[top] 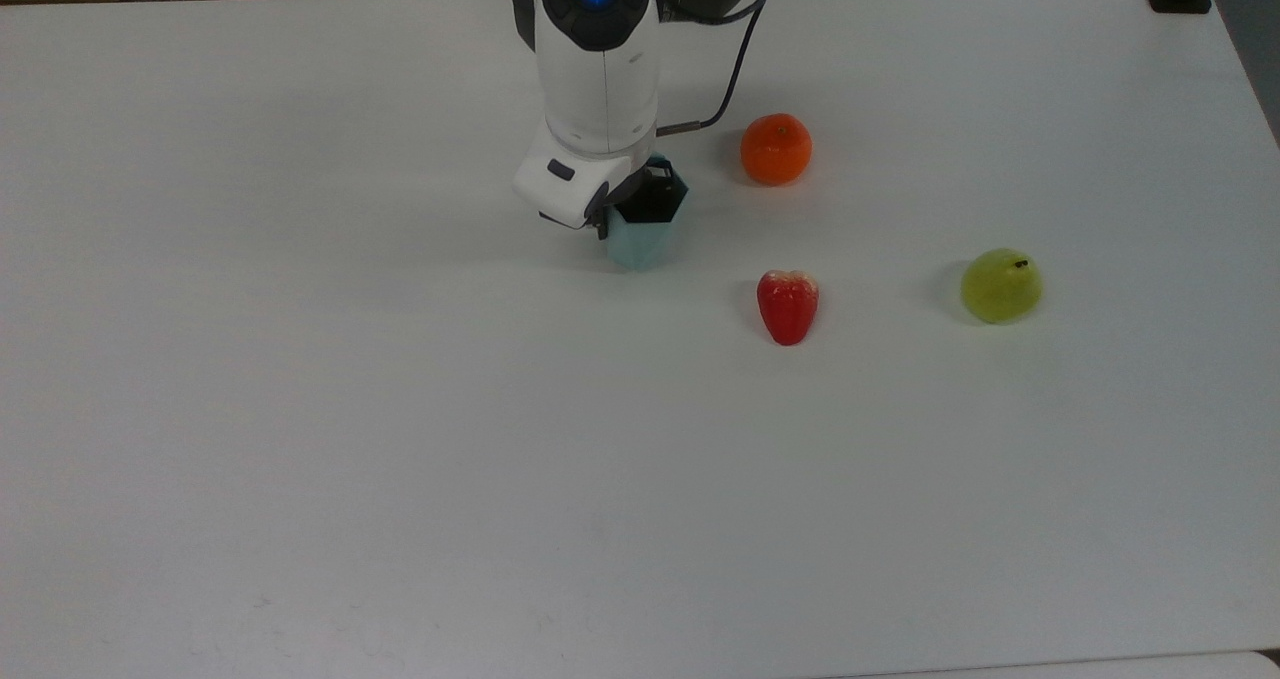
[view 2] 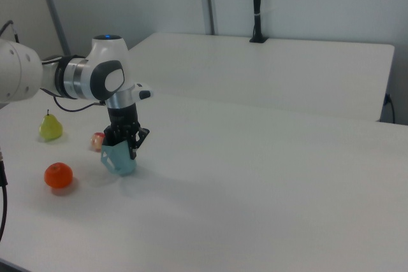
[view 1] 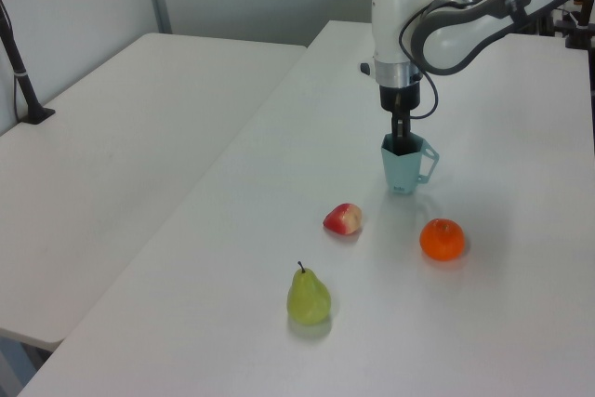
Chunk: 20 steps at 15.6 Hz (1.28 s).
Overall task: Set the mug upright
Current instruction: 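Rotate the mug upward and set it on its base, then open the gripper and lift it away from the mug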
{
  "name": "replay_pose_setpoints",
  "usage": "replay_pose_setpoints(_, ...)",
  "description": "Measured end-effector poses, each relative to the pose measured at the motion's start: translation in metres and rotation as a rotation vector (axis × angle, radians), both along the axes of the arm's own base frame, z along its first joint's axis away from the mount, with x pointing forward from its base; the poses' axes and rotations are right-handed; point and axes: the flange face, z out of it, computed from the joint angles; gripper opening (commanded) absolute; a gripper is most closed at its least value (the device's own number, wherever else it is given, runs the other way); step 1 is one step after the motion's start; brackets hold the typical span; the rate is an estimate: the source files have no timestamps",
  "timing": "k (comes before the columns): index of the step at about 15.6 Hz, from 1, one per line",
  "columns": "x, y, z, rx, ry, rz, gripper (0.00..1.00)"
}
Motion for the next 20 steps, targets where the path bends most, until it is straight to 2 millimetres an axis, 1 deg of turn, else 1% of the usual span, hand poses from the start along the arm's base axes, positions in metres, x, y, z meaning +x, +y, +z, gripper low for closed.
replay_pose_setpoints(2,0.002,0.000,-0.008,0.004,-0.004,0.002,0.30)
replay_pose_setpoints(3,0.003,0.000,-0.009,0.005,-0.004,0.002,0.44)
replay_pose_setpoints(4,0.003,0.000,-0.008,0.005,-0.005,0.002,0.65)
replay_pose_setpoints(5,0.003,-0.001,-0.008,0.005,-0.006,0.001,0.77)
replay_pose_setpoints(6,0.003,-0.001,-0.008,0.005,-0.006,0.000,0.98)
replay_pose_setpoints(7,0.004,-0.002,-0.008,0.005,-0.007,-0.001,1.00)
replay_pose_setpoints(10,0.005,-0.004,-0.001,0.006,-0.018,-0.005,1.00)
replay_pose_setpoints(12,0.005,-0.005,0.013,0.004,-0.027,-0.006,1.00)
replay_pose_setpoints(13,0.004,-0.005,0.026,0.000,-0.025,-0.008,1.00)
replay_pose_setpoints(14,0.002,-0.006,0.043,-0.006,-0.021,-0.017,1.00)
replay_pose_setpoints(15,-0.001,-0.007,0.064,-0.014,-0.021,-0.031,1.00)
replay_pose_setpoints(16,-0.006,-0.008,0.090,-0.025,-0.028,-0.046,1.00)
replay_pose_setpoints(18,-0.024,-0.012,0.141,-0.055,-0.039,-0.071,1.00)
replay_pose_setpoints(20,-0.048,-0.021,0.188,-0.078,-0.051,-0.101,1.00)
